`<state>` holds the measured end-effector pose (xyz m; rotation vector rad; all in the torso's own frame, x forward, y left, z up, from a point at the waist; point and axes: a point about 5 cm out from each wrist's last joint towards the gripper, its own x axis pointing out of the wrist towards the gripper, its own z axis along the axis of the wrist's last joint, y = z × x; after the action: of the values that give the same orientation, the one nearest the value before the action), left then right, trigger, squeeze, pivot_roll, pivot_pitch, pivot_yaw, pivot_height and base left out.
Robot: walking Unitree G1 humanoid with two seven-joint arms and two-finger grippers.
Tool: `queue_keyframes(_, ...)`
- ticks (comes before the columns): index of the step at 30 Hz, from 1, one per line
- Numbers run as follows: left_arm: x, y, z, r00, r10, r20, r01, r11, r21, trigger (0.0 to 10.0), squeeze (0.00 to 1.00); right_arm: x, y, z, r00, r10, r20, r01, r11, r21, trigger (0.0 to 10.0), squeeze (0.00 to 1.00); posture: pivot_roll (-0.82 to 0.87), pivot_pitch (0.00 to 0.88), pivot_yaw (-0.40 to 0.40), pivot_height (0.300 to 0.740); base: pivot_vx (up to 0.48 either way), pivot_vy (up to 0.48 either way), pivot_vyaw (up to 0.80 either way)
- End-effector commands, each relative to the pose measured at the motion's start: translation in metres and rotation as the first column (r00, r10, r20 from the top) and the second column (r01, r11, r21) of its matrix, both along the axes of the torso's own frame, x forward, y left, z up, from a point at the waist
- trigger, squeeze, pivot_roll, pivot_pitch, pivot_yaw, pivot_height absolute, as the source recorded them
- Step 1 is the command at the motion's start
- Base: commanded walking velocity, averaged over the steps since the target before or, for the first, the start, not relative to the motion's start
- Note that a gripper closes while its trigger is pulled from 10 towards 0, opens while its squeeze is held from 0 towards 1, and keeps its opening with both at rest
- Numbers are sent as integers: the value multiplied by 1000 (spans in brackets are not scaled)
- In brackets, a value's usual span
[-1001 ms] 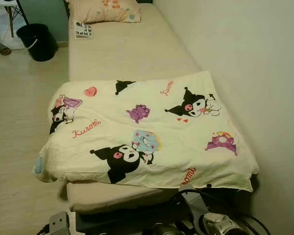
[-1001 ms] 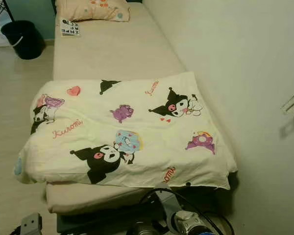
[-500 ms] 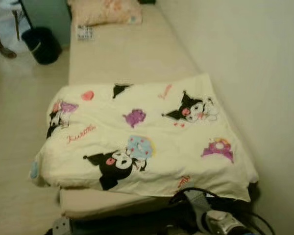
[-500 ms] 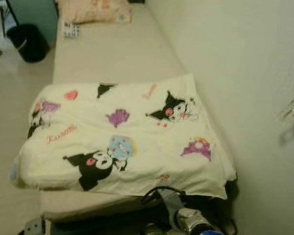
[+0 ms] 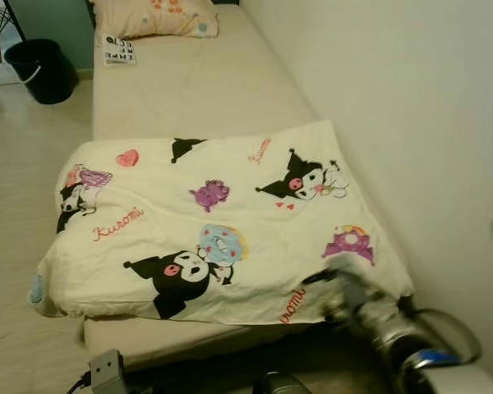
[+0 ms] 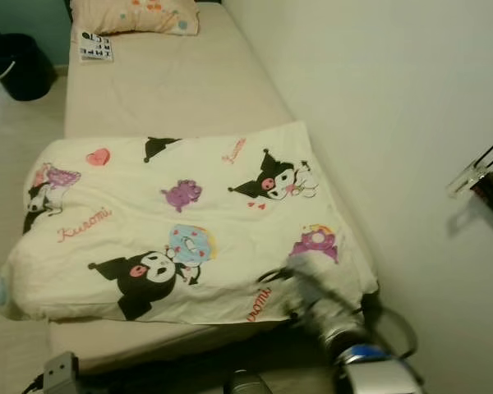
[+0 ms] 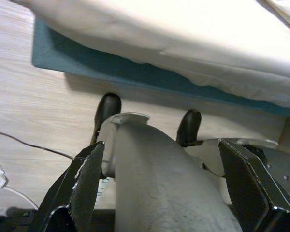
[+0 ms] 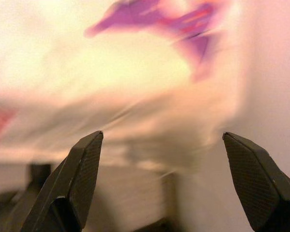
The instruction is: Clean up the room
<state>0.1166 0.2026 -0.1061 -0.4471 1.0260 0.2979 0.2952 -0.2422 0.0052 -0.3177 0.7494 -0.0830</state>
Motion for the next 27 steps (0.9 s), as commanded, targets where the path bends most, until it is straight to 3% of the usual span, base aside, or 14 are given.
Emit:
queue_keyframes(1, -23, -7, -7, 998, 28, -60, -30, 999, -37, 10000, 0, 7, 5, 6, 993, -91, 76, 79, 985, 151, 10000, 0, -142, 47, -15, 740, 0, 0, 0)
queue_keyframes(2, -23, -7, -7, 998, 28, -60, -30, 999, -37, 10000, 0, 7, 5, 6, 993, -91, 76, 79, 985, 151, 10000, 0, -142, 47, -15, 740, 0, 0, 0)
queue_keyframes(4, -15, -1, -4, 999, 46, 4, -46, 999, -22, 10000, 0, 28, 13, 30, 960, -153, 235, 61, 932, 357, 10000, 0, -140, 56, -16, 740, 0, 0, 0)
queue_keyframes(6, -6, 3, 0, 997, 57, 50, -56, 998, -15, 10000, 0, 31, 16, 32, 956, -168, 241, 58, 913, 404, 10000, 0, -133, 60, -19, 740, 0, 0, 0)
queue_keyframes(7, -6, 3, 0, 997, 57, 50, -56, 998, -15, 10000, 0, 31, 16, 32, 956, -168, 241, 58, 913, 404, 10000, 0, -133, 60, -19, 740, 0, 0, 0)
queue_keyframes(10, 21, 10, 12, 983, 28, 180, -28, 1000, -2, 10000, 0, 26, 17, 24, 962, -205, 183, 114, 903, 414, 10000, 0, -120, 65, -21, 735, 0, 0, 0)
queue_keyframes(14, 29, 11, 16, 974, 13, 226, -13, 1000, -1, 10000, 0, 24, 14, 22, 958, -230, 171, 144, 903, 405, 10000, 0, -118, 66, -20, 730, 0, 0, 0)
queue_keyframes(18, 50, 16, 29, 939, -10, 345, 9, 1000, 5, 10000, 0, 19, 4, 19, 934, -325, 150, 238, 876, 419, 10000, 0, -118, 72, -14, 715, 0, 0, 0)
queue_keyframes(19, 54, 17, 31, 929, -12, 370, 10, 1000, 7, 10000, 0, 18, 1, 19, 920, -363, 146, 268, 857, 439, 10000, 0, -118, 72, -14, 710, 0, 0, 0)
queue_keyframes(20, 57, 19, 34, 920, -10, 392, 7, 1000, 10, 10000, 0, 18, -2, 20, 892, -430, 141, 311, 808, 501, 10000, 0, -118, 75, -8, 705, 0, 0, 0)
queue_keyframes(21, 57, 19, 34, 920, -10, 392, 7, 1000, 10, 10000, 0, 18, -2, 20, 892, -430, 141, 311, 808, 501, 10000, 0, -118, 75, -8, 705, 0, 0, 0)
queue_keyframes(23, 58, 21, 36, 907, 13, 421, -14, 1000, 0, 10000, 0, 18, -7, 22, 835, -537, 122, 358, 697, 621, 10000, 0, -120, 78, -5, 695, 0, 0, 0)
queue_keyframes(25, 58, 21, 36, 907, 13, 421, -14, 1000, 0, 10000, 0, 18, -7, 22, 835, -537, 122, 358, 697, 621, 10000, 0, -120, 78, -5, 695, 0, 0, 0)
queue_keyframes(27, 58, 23, 38, 889, 56, 454, -48, 998, -29, 10000, 0, 19, -5, 23, 790, -607, 83, 358, 567, 742, 10000, 0, -122, 93, -2, 685, 0, 0, 0)
